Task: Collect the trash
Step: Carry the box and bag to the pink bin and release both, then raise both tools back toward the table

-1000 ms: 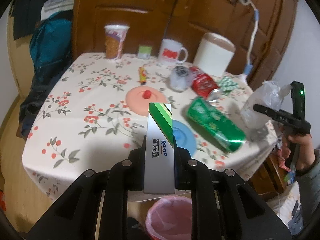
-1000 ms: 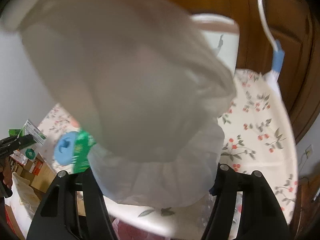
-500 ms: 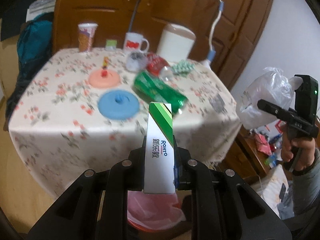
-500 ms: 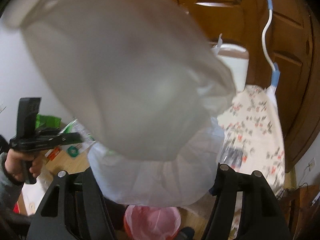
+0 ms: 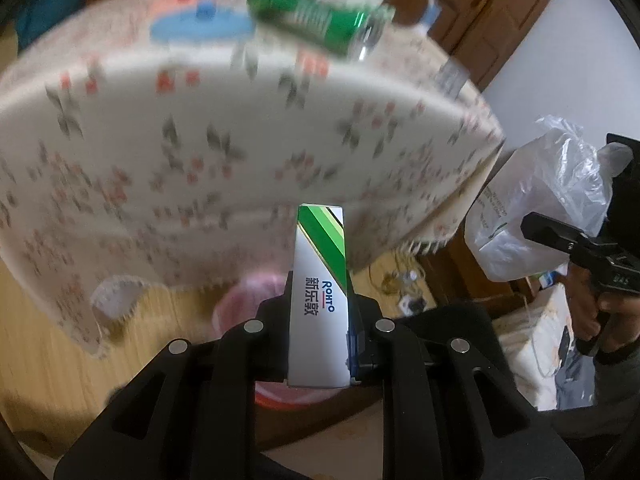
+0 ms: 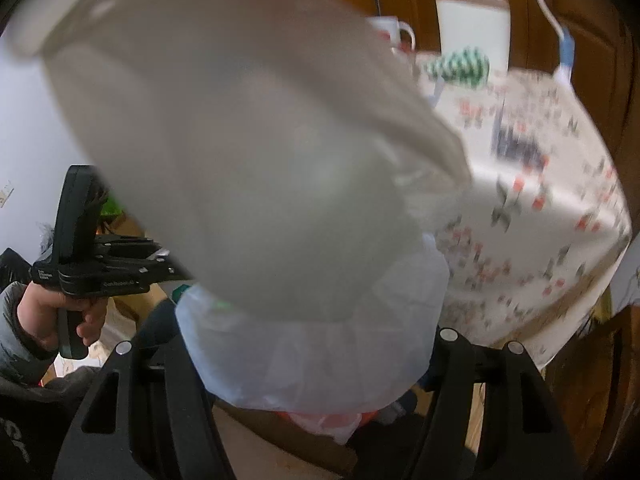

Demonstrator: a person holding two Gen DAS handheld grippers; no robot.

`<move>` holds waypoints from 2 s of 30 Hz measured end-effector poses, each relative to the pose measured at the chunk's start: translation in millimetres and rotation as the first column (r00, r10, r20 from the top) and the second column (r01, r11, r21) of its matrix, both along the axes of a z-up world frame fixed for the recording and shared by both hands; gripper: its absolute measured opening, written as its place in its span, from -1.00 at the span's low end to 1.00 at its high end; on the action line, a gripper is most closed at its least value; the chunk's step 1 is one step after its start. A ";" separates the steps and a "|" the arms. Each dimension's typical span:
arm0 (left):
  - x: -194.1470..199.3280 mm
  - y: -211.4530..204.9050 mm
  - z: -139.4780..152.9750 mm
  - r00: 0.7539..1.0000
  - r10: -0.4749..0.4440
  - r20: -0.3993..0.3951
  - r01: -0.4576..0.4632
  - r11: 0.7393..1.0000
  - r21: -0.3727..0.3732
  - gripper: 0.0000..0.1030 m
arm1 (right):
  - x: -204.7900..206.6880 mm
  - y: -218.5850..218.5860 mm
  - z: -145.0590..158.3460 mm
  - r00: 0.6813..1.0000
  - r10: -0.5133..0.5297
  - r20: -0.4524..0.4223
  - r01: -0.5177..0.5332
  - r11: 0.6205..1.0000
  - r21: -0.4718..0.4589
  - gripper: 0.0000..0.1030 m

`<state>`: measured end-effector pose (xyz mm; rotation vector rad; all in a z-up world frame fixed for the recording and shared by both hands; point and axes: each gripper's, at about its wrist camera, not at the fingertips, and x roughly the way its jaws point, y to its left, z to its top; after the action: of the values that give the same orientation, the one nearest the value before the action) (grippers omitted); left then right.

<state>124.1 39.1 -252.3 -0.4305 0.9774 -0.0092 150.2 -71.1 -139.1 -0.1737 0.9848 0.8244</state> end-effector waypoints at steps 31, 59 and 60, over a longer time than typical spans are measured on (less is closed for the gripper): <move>32.6 0.6 -176.9 0.958 -0.026 -0.285 -0.010 0.992 -0.125 -0.63 | -10.9 20.4 -209.2 0.923 -0.027 -0.384 -0.056 0.978 -0.203 0.26; 31.6 29.8 -39.9 0.997 0.061 -0.038 -0.057 0.995 0.087 0.89 | 23.5 -0.1 -134.0 0.974 -0.120 -0.191 0.103 0.990 -0.099 0.90; 32.1 31.1 -33.5 0.998 0.061 -0.026 -0.059 0.994 0.096 0.89 | 26.5 -2.4 -123.8 0.977 -0.126 -0.171 0.113 0.990 -0.088 0.90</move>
<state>156.3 70.2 -285.8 -0.3726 0.9887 0.0980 176.8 -73.5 -262.9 -0.1081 1.1836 0.6999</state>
